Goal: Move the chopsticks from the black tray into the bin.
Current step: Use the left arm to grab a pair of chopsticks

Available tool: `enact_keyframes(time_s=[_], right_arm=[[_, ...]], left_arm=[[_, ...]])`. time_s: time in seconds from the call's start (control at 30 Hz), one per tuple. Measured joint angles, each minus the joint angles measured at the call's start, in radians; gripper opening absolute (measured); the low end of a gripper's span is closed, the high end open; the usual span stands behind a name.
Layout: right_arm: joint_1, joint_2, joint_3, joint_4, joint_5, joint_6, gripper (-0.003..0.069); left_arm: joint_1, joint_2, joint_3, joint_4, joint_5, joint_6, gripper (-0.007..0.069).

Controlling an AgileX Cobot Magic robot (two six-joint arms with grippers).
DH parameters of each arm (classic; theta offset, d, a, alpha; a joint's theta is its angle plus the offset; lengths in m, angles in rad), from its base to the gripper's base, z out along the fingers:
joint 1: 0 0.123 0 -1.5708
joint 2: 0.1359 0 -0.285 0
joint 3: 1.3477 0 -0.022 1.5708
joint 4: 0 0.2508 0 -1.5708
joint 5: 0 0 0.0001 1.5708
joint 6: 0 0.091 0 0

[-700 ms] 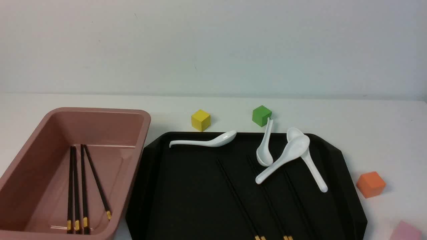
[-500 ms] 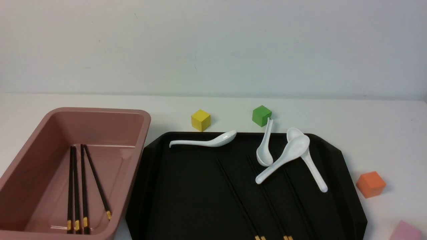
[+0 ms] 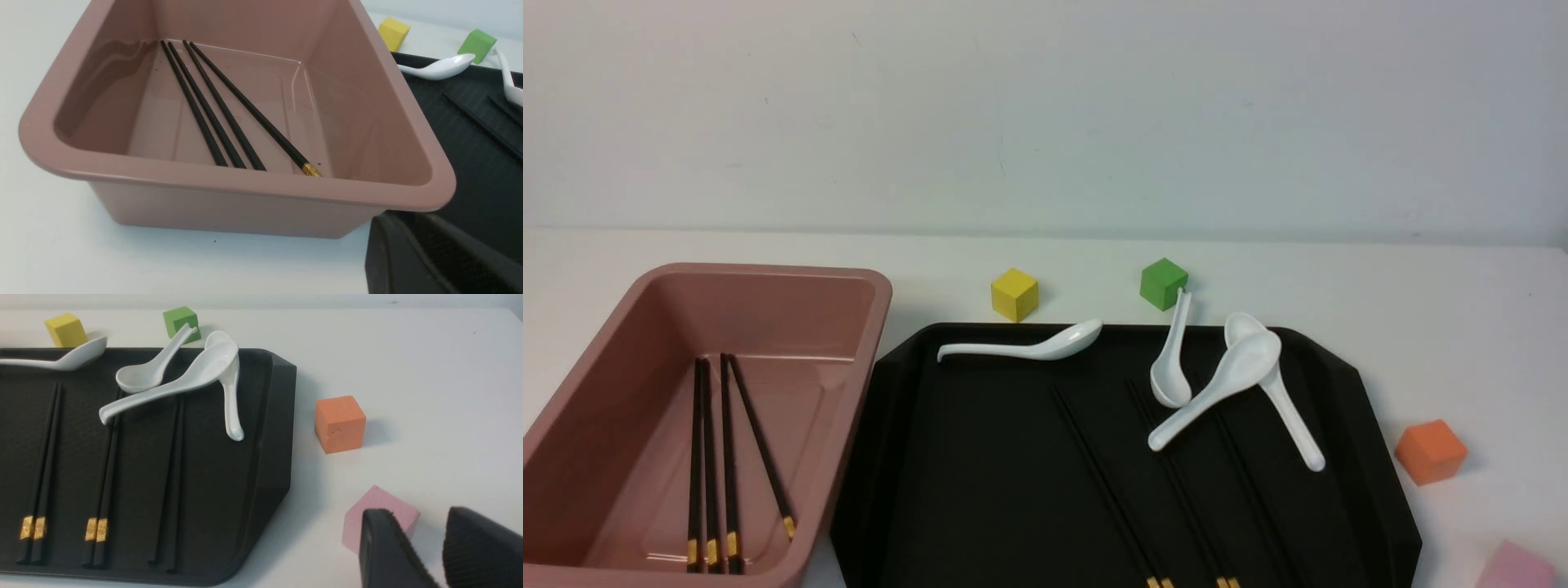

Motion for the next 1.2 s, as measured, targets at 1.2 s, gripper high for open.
enact_keyframes(time_s=[1.2], right_arm=[[0.000,0.000,0.000,0.000,0.000,0.000,0.0240]], left_arm=[[0.000,0.088,-0.242,-0.858,-0.004,-0.341,-0.0013]])
